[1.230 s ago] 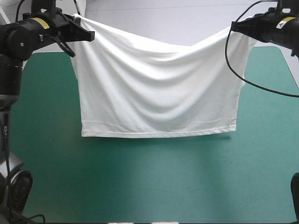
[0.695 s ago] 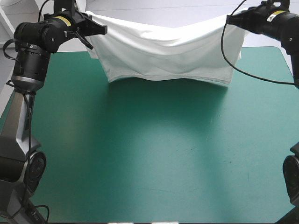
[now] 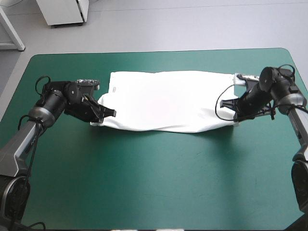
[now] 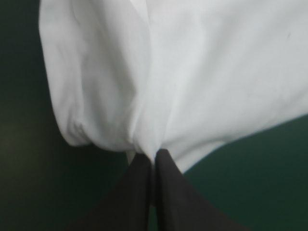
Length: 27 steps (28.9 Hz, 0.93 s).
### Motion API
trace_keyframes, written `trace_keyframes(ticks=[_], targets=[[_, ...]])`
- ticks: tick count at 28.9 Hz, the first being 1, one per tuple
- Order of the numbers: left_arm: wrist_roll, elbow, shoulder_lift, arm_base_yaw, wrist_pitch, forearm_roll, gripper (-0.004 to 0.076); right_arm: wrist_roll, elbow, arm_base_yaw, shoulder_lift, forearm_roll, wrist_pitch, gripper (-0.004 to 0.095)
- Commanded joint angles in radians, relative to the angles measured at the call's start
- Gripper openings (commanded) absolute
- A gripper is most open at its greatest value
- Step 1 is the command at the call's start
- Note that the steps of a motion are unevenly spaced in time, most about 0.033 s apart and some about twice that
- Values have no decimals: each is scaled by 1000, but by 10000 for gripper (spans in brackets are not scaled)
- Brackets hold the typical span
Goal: Fold the cloth
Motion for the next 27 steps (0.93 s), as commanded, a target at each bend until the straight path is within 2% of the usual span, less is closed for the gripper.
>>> trace_keyframes(ticks=[1,6,12,16,23,25,27], targets=[[45,127,-90,2,-12,-75,-9,-21,155,-2,-111,14,-30,-19],[74,376,-219,2,-10,-100,-9,-32,379,-2,-245,-2,-41,-19],[74,552,-339,2,55,-114,-9,-34,538,-2,-358,-2,18,-19],[74,602,-401,2,92,-114,-9,-21,602,-2,-427,1,60,-19],[76,609,-434,2,103,-112,-8,-4,633,-2,-486,4,60,-18],[84,609,-434,2,141,-107,11,3,633,-2,-486,4,60,-3],[100,607,-434,2,186,-107,57,3,631,-2,-486,4,60,57]])
